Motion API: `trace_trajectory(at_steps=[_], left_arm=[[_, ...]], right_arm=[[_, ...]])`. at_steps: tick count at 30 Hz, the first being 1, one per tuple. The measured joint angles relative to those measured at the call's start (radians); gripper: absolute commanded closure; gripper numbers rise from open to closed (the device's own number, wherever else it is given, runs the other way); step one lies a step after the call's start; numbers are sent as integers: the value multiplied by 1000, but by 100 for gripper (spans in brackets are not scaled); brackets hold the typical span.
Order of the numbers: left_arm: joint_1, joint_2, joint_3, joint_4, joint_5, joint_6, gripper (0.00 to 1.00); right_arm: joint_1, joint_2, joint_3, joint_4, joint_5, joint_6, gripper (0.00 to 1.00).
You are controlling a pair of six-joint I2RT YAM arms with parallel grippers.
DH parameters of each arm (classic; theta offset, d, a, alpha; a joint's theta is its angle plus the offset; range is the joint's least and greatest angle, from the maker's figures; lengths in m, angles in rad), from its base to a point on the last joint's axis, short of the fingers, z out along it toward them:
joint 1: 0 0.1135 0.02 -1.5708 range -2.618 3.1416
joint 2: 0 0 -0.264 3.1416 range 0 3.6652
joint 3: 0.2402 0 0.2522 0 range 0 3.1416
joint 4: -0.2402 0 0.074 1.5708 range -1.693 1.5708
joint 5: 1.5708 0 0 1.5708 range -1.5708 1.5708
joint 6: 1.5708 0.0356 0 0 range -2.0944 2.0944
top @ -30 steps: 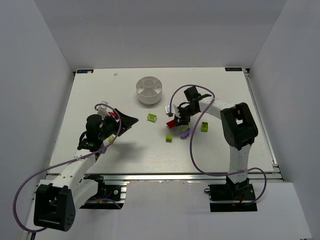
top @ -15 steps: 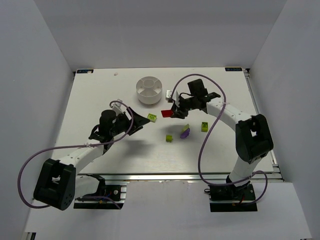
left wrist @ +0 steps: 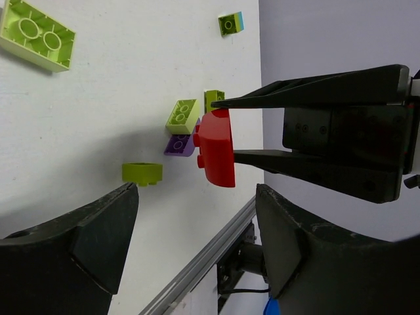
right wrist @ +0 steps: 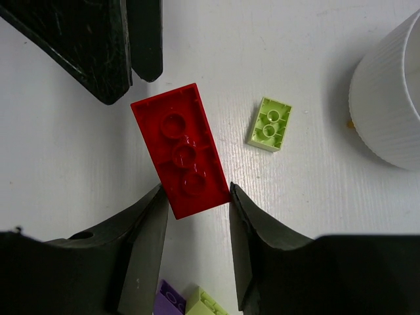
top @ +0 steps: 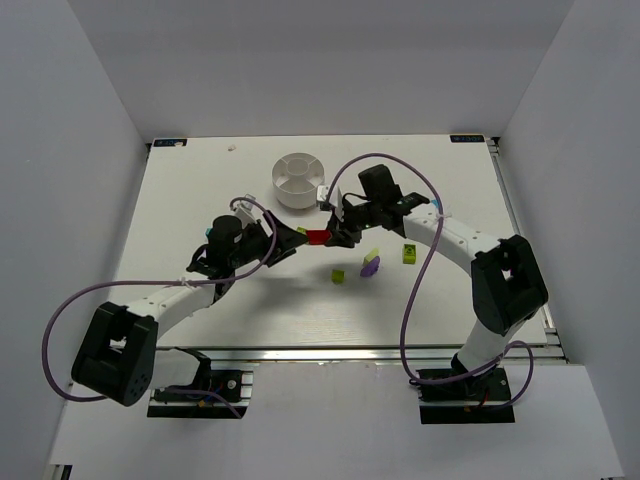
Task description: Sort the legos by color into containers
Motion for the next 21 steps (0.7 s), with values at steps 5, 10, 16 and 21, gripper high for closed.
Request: trace_trajectory(at_steps=[5,10,16,21], left_arm=[[-14,9,1,14,-1,-6,23],[-23,25,2,19,-1,-8,31],[-30,35,3,28,1,-15,55],[-32,51,6,40,1,-23,71]], right_arm=[[19,0,0,2,8,12,100],[50,0,0,2,11,18,100],[74,0,0,4,11,26,100],[74,0,0,5,14,26,100]])
